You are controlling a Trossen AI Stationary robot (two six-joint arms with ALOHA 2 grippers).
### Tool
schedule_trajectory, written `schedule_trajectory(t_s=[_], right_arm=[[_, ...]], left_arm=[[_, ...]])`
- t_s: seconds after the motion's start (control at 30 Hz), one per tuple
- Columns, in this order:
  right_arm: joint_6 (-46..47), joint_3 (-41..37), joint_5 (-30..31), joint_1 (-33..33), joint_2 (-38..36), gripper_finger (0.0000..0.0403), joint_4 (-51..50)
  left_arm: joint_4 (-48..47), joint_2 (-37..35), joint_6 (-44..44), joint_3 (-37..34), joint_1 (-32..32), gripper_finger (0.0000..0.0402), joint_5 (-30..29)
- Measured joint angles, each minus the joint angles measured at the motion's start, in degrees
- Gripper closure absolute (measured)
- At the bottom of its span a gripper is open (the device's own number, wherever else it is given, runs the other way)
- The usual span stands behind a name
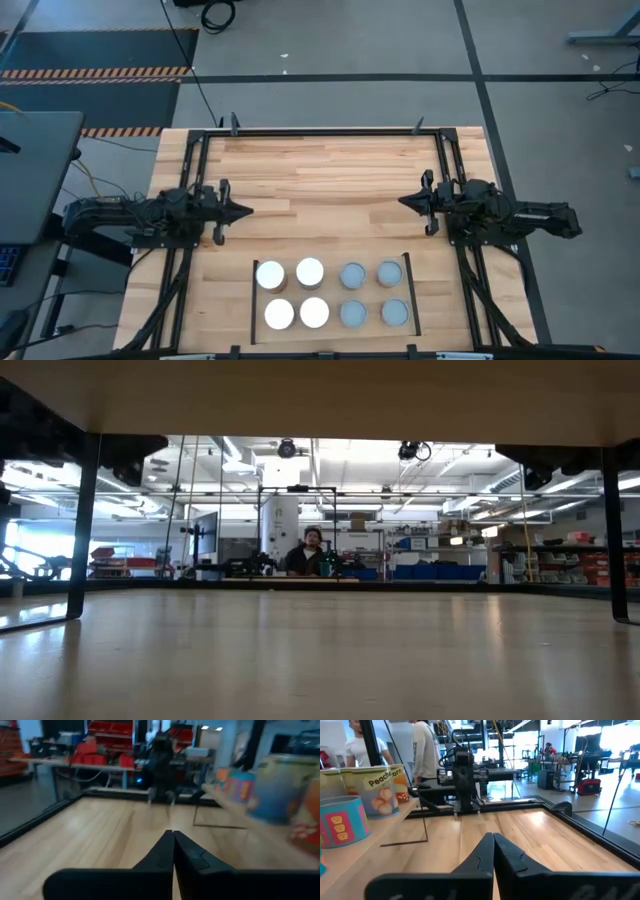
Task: Pick and place cans onto a shelf
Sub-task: Return to Home Position
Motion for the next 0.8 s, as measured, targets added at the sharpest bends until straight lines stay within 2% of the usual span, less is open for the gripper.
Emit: schedule_trajectory(t_s=[0.23,0.47,0.8], right_arm=[[1.43,0.0,1.16,0.01,0.34,0.0393,-2.09],[-0.03,0.0,2.31,-0.01,0.5,0.0393,-1.91],[-1.47,0.0,2.25,-0.01,0.5,0.0392,-1.56]], left_arm=[[0.54,0.04,1.93,-0.02,-3.61,0.0398,-0.38],[0.75,0.02,1.99,-0.02,-3.38,0.04,-4.59],[0.17,-0.01,5.92,-0.04,-3.4,0.0397,-4.82]])
